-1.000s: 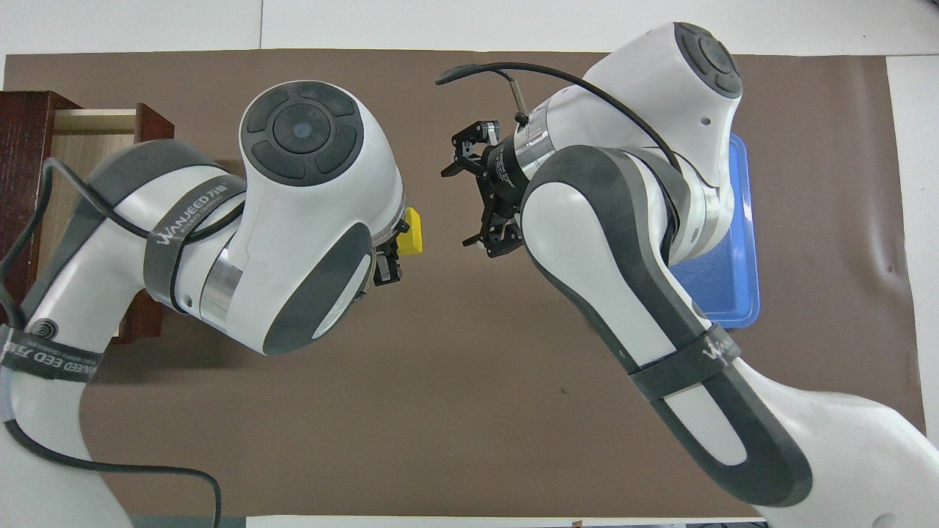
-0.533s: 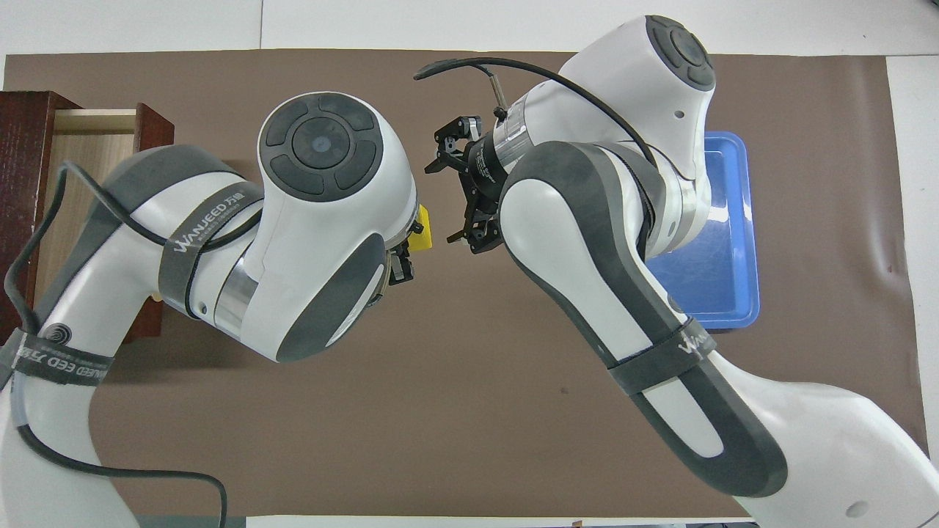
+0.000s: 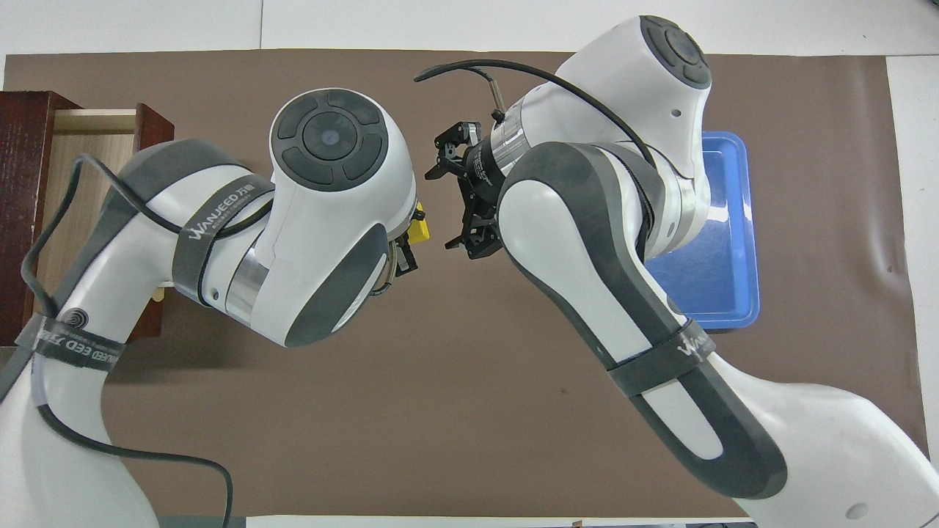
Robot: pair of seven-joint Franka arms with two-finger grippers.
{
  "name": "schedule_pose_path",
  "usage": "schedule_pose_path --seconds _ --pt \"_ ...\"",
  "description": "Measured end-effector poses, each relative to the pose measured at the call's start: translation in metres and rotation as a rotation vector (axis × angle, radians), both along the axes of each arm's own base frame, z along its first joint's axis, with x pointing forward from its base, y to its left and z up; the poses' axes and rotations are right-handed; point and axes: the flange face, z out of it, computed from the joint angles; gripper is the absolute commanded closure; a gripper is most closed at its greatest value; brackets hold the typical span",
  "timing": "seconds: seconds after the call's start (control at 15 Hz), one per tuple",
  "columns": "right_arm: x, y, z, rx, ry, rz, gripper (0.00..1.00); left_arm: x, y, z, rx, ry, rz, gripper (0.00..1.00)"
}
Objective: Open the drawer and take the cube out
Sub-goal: 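Grasp the cube with the right gripper while the left gripper releases it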
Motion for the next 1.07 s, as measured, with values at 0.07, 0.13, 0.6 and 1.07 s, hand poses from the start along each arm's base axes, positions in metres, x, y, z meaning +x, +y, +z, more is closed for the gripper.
schedule_pose_path --seconds 0.07,0.13,0.6,1.07 --pt "0.000 0.000 0.000 0.000 0.001 -0.001 0.02 0.002 0.000 0.002 -0.004 -0.006 0.002 1.00" --pt "0.000 0.000 0.000 0.000 0.003 -0.004 0.02 0.003 0.000 0.004 -0.007 -0.010 0.002 1.00" --pt "-0.006 0.011 0.001 0.008 -0.002 0.021 0.02 0.004 -0.002 0.007 -0.018 -0.026 0.001 1.00" --pt "-0.012 0.022 -0.002 0.002 -0.010 0.053 0.04 0.002 -0.007 0.005 -0.017 -0.022 -0.029 1.00"
